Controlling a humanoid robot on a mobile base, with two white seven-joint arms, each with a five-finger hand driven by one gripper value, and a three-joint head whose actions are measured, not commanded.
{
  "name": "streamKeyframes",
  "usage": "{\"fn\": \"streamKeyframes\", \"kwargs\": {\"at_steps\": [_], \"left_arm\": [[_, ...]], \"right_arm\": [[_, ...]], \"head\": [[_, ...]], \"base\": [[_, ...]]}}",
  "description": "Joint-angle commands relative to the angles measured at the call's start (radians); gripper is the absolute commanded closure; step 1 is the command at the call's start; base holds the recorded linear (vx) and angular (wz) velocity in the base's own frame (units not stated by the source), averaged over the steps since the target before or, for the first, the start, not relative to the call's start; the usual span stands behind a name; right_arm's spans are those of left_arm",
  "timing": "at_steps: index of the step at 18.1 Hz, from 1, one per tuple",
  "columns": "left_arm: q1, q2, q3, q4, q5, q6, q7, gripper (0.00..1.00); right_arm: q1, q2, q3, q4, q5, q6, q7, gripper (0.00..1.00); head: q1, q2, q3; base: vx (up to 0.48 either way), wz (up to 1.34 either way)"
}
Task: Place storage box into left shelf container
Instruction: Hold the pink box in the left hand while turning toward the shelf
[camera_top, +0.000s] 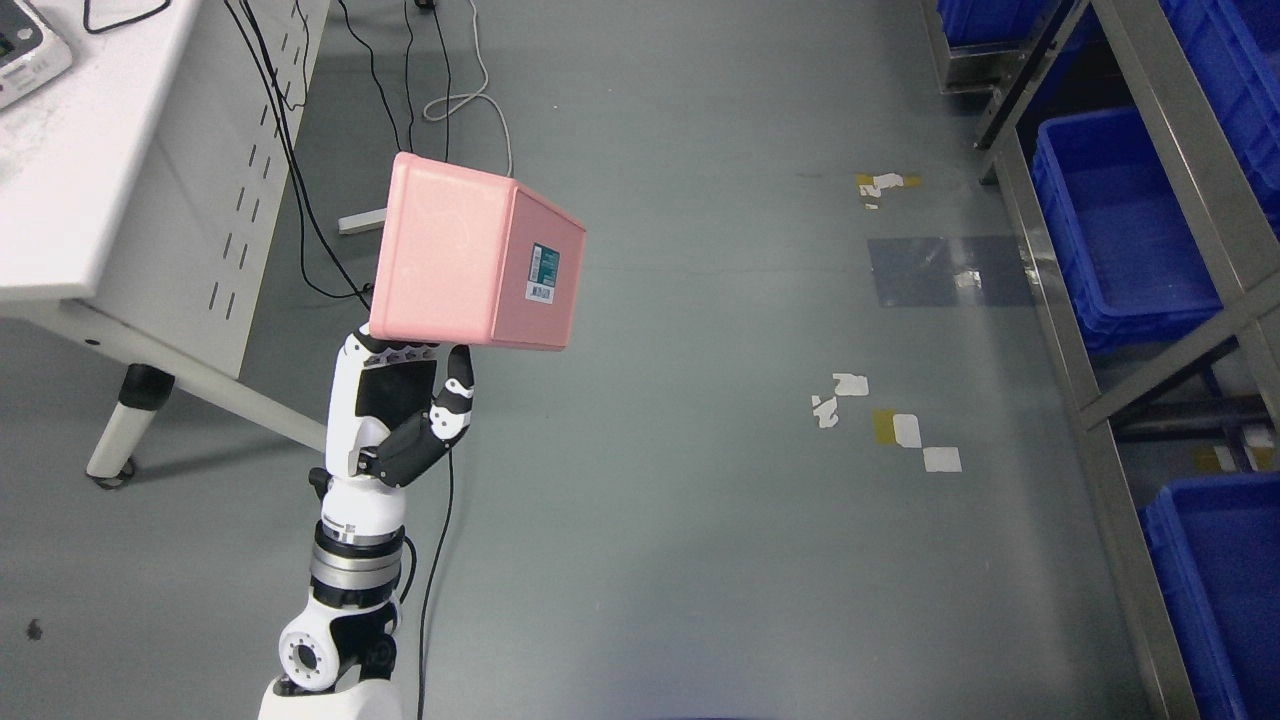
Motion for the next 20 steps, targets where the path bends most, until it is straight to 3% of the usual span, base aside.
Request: {"fn": "streamKeyframes", "kwargs": {"at_steps": [1,20], "left_arm": [[0.004,0.018,-0.007,0.005,0.007,0.001,-0.007,0.99],[0.074,0.018,-0.048,0.025,-0.006,-0.012,-0.042,0.99]], "right_arm": [[-0.003,-0.017,0.000,-0.017,-0.021,-0.001,-0.002,0.00],[-0.004,-0.017,0.000,-0.017,-0.021,0.000,-0.002,0.00]], "head": [[0.0000,0.000,0.000],[0.0000,0.000,0.000]], "base": [[0.436,0.04],[0.420,0.01]]}}
